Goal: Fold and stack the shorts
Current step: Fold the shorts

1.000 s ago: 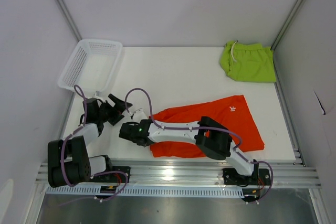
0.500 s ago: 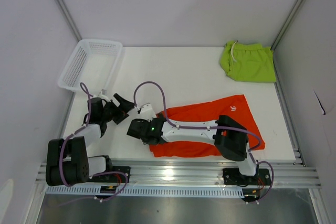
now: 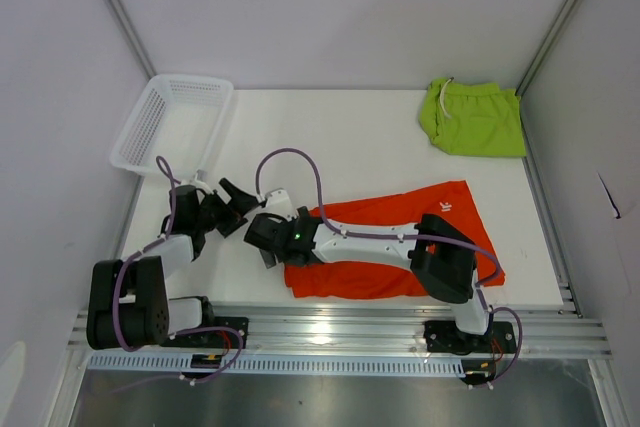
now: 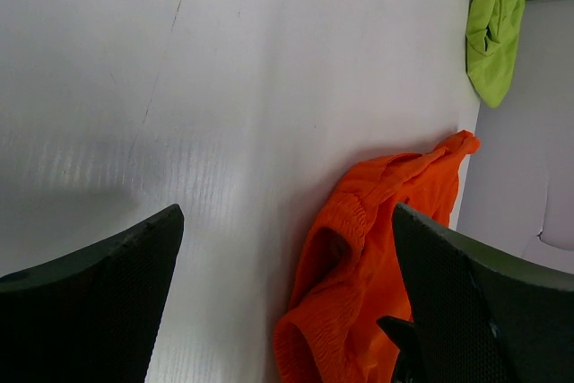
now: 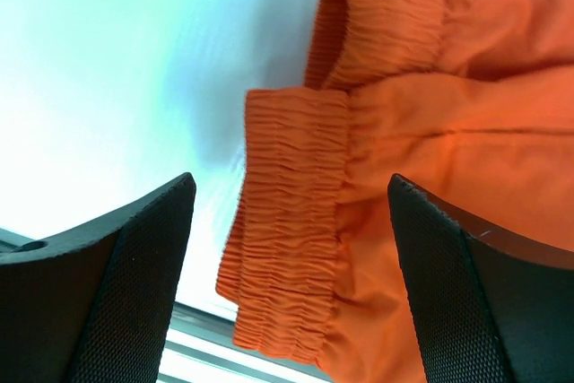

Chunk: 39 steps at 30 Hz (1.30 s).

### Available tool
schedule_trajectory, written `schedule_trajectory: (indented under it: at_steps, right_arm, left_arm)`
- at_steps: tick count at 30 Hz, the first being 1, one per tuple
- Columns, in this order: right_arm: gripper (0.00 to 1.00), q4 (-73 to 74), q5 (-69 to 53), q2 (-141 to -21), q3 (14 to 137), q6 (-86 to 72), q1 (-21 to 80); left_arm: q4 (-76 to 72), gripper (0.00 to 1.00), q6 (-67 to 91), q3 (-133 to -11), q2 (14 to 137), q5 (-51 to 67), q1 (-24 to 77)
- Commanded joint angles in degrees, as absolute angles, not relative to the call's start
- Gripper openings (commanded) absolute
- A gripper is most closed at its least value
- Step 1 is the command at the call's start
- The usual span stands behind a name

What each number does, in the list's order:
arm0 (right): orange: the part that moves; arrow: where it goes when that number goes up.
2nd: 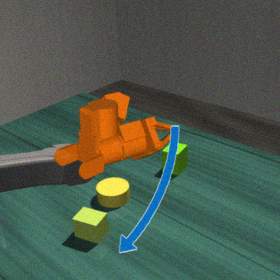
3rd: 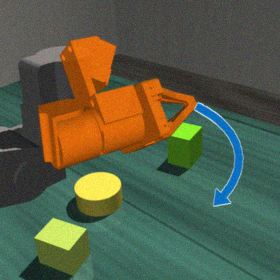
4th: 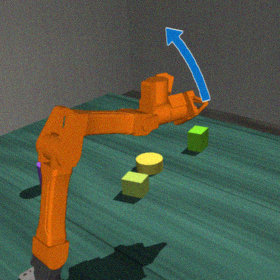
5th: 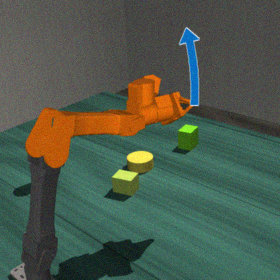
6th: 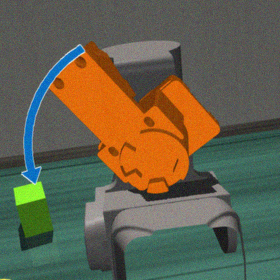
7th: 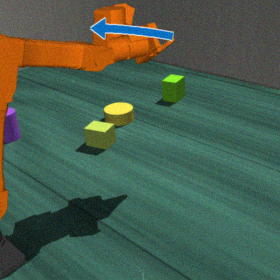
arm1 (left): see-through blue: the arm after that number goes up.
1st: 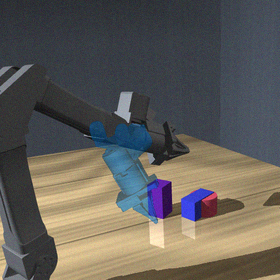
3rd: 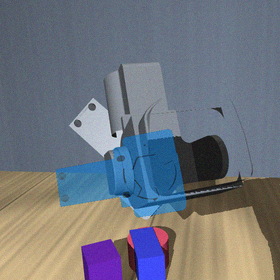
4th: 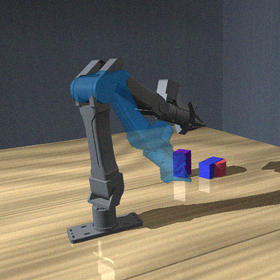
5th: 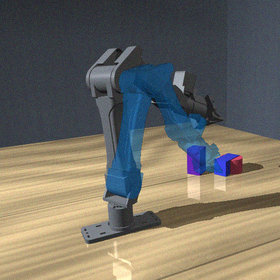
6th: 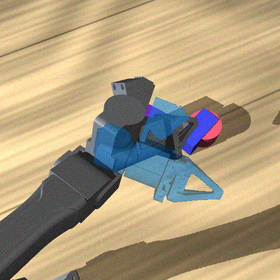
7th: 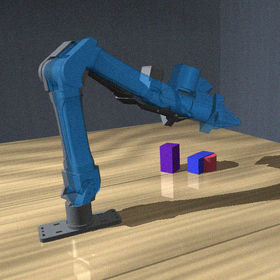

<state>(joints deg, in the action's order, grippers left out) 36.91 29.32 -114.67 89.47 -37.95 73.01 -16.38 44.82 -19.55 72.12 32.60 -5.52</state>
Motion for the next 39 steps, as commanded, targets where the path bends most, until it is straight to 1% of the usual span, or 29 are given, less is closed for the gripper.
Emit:
schedule_trajectory:
  at_steps: [1, 6, 12, 17, 18, 21, 22, 24, 25, 29, 33, 39]
  right_arm:
    - [0.89, 32.96, 27.33, -115.92, 90.61, -35.86, 72.16]
    - [0.87, 33.57, 27.24, -119.0, 92.63, -34.54, 71.63]
    - [0.82, 33.84, 28.56, -121.55, 92.9, -33.84, 71.46]
    - [0.8, 35.24, 31.81, -123.31, 94.3, -33.75, 71.63]
    - [0.79, 35.59, 32.69, -123.83, 94.57, -33.84, 71.72]
    - [0.68, 36.56, 35.94, -124.1, 95.1, -34.19, 72.42]
    - [0.63, 36.39, 36.64, -123.67, 94.84, -34.36, 72.6]
    - [0.58, 35.78, 38.49, -122.96, 93.53, -34.98, 72.86]
    - [0.52, 34.55, 39.02, -121.83, 92.82, -35.15, 72.95]
    - [0.46, 31.47, 42.97, -117.88, 88.95, -36.82, 73.39]
    - [0.46, 28.22, 47.97, -113.21, 85.17, -38.05, 73.83]
    - [0.46, 23.31, 49.83, -106.54, 78.76, -38.76, 73.83]
  left_arm:
    - [-17.84, 0.99, 43.07, -21.53, 72.68, 32.69, -5.19]
    - [-17.75, 0.99, 43.07, -21.8, 73.39, 32.7, -5.19]
    - [-17.75, 0.99, 42.89, -21.88, 73.65, 32.7, -5.19]
    - [-17.75, 0.99, 42.89, -21.89, 73.83, 32.52, -5.19]
    - [-17.75, 0.99, 42.8, -21.88, 73.83, 32.52, -5.19]
    - [-17.84, 0.99, 42.8, -21.88, 73.92, 32.34, -5.19]
    - [-17.84, 0.99, 42.8, -21.88, 73.83, 32.34, -5.19]
    - [-17.84, 0.99, 42.72, -21.8, 74.0, 32.34, -5.19]
    - [-17.84, 0.99, 42.71, -21.88, 74.09, 32.43, -5.19]
    - [-18.45, 0.99, 42.8, -21.62, 74.27, 32.69, -5.19]
    - [-21.0, 0.99, 43.42, -21.36, 74.88, 34.45, -4.75]
    - [-23.11, 0.99, 43.77, -22.58, 75.85, 34.98, -1.41]
